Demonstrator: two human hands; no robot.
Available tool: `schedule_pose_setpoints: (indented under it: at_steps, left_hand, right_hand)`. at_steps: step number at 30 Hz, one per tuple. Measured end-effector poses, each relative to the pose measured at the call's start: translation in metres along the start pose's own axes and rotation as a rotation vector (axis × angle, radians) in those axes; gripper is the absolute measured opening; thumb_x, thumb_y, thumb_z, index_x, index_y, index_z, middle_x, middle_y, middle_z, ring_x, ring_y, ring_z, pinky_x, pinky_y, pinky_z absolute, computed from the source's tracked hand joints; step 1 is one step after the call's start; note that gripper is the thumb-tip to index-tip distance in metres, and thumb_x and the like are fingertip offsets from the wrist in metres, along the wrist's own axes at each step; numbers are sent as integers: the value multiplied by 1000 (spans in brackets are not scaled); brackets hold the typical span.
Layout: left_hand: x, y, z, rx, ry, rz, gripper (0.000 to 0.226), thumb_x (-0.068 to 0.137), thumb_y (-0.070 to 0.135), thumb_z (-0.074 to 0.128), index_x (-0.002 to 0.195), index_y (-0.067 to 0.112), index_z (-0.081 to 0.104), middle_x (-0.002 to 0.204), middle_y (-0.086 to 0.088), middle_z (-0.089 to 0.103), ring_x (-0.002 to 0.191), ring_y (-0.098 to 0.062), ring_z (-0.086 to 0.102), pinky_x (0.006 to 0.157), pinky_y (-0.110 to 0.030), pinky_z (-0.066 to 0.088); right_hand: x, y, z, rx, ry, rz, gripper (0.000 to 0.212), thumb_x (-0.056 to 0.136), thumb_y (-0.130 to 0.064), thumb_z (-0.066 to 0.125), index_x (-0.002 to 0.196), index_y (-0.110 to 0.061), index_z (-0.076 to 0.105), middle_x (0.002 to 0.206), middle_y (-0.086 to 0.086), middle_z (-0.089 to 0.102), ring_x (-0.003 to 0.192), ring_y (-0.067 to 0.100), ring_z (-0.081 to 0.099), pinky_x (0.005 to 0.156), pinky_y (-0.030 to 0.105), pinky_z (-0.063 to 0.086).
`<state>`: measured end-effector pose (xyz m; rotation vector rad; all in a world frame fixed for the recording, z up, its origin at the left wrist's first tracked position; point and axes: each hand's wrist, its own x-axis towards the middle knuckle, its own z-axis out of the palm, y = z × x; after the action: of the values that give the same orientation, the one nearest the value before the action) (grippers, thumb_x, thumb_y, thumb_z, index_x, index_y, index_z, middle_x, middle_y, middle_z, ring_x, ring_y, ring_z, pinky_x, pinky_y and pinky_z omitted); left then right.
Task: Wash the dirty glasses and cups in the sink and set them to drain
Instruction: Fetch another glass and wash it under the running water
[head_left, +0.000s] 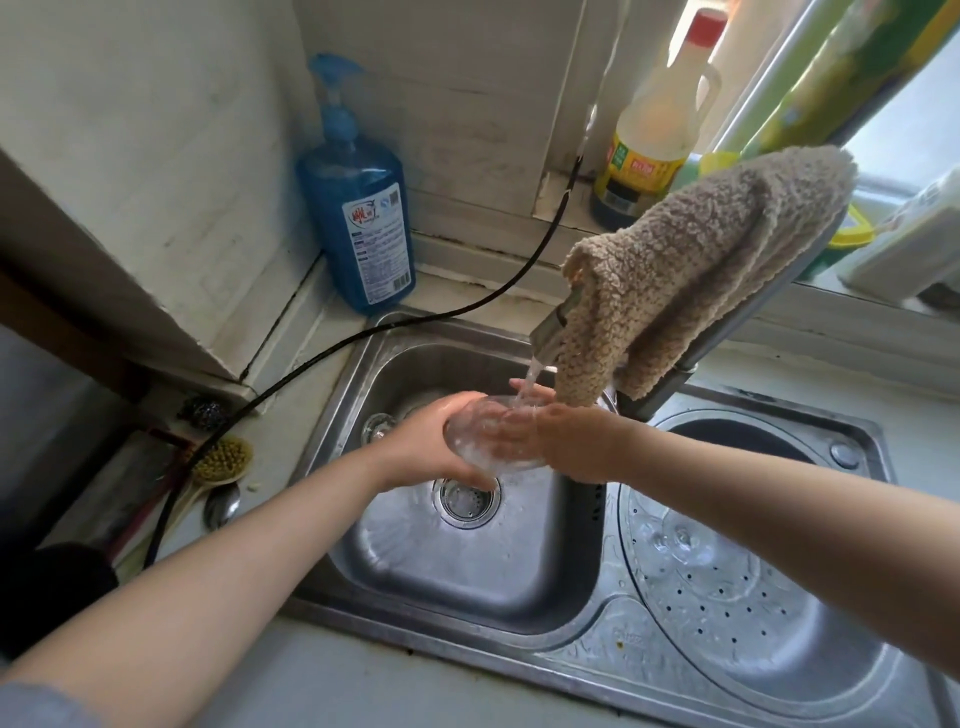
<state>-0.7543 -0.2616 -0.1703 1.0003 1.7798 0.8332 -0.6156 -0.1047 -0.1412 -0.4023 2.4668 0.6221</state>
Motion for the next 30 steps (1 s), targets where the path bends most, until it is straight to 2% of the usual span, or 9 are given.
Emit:
schedule_pose_setpoints:
  at_steps: [4, 8, 11, 13, 17, 21, 23, 27, 30]
  left_hand:
    - [-2, 0, 0, 69, -10, 12, 97, 58, 23, 92, 140, 27, 41, 135, 17, 42, 124, -3, 41, 96, -15, 35]
    - [-5, -2, 6, 91, 36, 67, 94, 56, 26, 92, 137, 32, 43, 134, 17, 45, 126, -8, 44, 103, -26, 41]
    - [-4, 0, 10, 134, 84, 98, 90, 54, 43, 87, 133, 41, 43, 129, 19, 48, 120, -9, 49, 100, -38, 47]
    - [-2, 2, 7, 158, 105, 118, 91, 53, 48, 85, 133, 40, 43, 128, 19, 48, 120, -9, 49, 100, -39, 47]
    - [-1, 1, 2, 93, 53, 66, 98, 54, 26, 93, 138, 27, 43, 129, 16, 47, 122, -6, 47, 100, -23, 43]
    - [-1, -2, 1, 10, 68, 25, 97, 56, 21, 93, 139, 23, 43, 129, 16, 46, 121, -4, 45, 92, -12, 40]
    - [-1, -3, 0, -22, 60, 4, 92, 56, 23, 92, 135, 25, 45, 128, 17, 49, 120, -4, 47, 99, -20, 41]
    - [-2, -9, 6, -32, 97, -31, 88, 50, 31, 92, 127, 27, 49, 123, 10, 57, 115, -12, 56, 98, -38, 50]
    - [-3, -8, 15, 51, 148, -17, 97, 50, 33, 89, 135, 32, 43, 131, 10, 49, 117, -14, 52, 96, -40, 50]
  right_hand:
    - [-1, -18, -20, 508, -51, 25, 80, 91, -20, 53, 151, -32, 2, 159, -7, 11, 145, 15, 16, 113, 32, 21]
    - [-1, -15, -28, 1384, -135, 63, 85, 86, -19, 68, 149, -40, 16, 153, -8, 28, 133, 12, 34, 108, 26, 31]
    - [1, -10, -25, 1931, -183, 124, 60, 93, -13, 55, 143, -40, 34, 134, -11, 49, 110, 6, 52, 83, 20, 48]
    - [4, -17, -19, 1763, -57, 88, 53, 95, -9, 52, 141, -33, 39, 127, -4, 54, 105, 7, 57, 78, 19, 51]
    - [8, -15, 8, 513, 431, 8, 45, 86, -25, 58, 131, -24, 56, 134, -1, 56, 127, 20, 51, 106, 45, 39]
    - [7, -6, 14, 460, 388, 141, 40, 88, -31, 42, 122, -32, 63, 129, -6, 60, 121, 15, 55, 104, 33, 40]
    - [7, -13, 8, 771, 283, 202, 33, 92, -27, 52, 123, -21, 62, 124, 2, 63, 117, 24, 58, 100, 37, 43]
    - [2, -20, -16, 1869, 148, 244, 29, 93, -9, 54, 119, -11, 65, 118, 10, 66, 102, 19, 62, 69, 16, 51]
    - [-3, -21, -26, 2736, 157, 120, 50, 81, -1, 62, 130, -3, 51, 132, 11, 57, 115, 23, 58, 73, 20, 57]
